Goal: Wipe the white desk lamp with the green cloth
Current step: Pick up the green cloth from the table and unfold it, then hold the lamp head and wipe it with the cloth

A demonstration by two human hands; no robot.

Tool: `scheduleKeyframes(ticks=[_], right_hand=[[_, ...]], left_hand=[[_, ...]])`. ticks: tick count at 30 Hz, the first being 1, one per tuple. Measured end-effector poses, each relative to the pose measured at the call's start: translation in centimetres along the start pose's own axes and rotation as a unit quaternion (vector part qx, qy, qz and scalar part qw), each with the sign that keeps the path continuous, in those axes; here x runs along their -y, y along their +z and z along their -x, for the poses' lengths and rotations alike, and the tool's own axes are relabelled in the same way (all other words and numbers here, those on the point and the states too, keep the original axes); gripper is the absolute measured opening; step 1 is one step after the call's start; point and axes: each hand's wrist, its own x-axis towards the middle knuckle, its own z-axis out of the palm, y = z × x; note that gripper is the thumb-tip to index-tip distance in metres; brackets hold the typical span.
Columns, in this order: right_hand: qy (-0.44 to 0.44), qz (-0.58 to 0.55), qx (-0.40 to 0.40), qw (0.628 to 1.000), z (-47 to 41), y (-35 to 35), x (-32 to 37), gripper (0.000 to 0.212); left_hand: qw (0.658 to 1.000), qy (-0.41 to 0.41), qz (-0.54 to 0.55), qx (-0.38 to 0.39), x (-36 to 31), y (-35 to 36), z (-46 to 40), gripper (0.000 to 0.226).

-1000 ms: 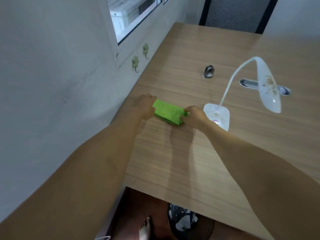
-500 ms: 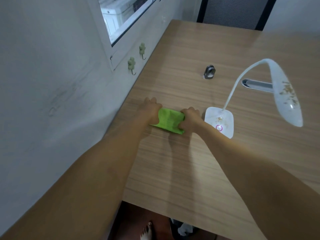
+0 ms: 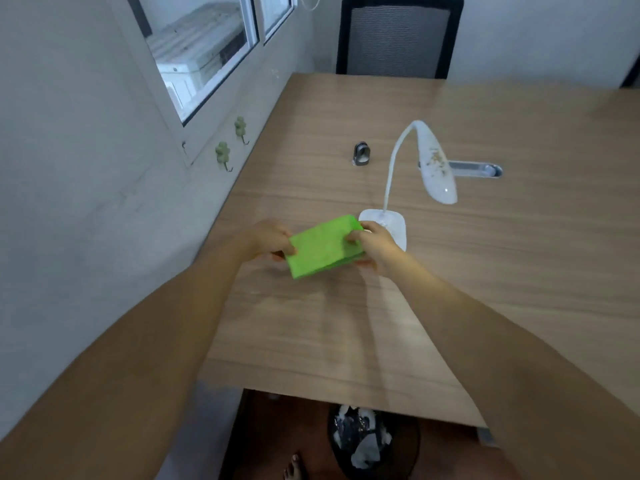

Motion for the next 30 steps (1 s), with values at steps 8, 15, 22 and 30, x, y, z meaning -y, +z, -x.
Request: scheduleKeyframes(ticks=[8,15,22,30], right_hand=[[0.075,-0.335,0.005,0.939,2.5,-3.1,-2.1,0.031],[0.073,-0.228,0.005,0.971,3.8,-3.4,-3.0,0.04],[-0.079,-0.05,-0.192,0.977,4.6,-10.3,-0.1,0.036],[-0.337,0.182,-0.233,0.894,11.3,-16.5,8.9,0.049]], left_hand=[[0.963,-0.026,0.254,0.083,-3.4,4.6,1.0,0.014],[0.928,-0.048,0.356,0.096,-5.6,8.0,1.2,0.009],[0.952,-0.039,0.303,0.011,-8.9,5.8,1.0,0.042],[0.919,0.101,0.379,-0.046,-19.3,-0.2,1.5,0.025]])
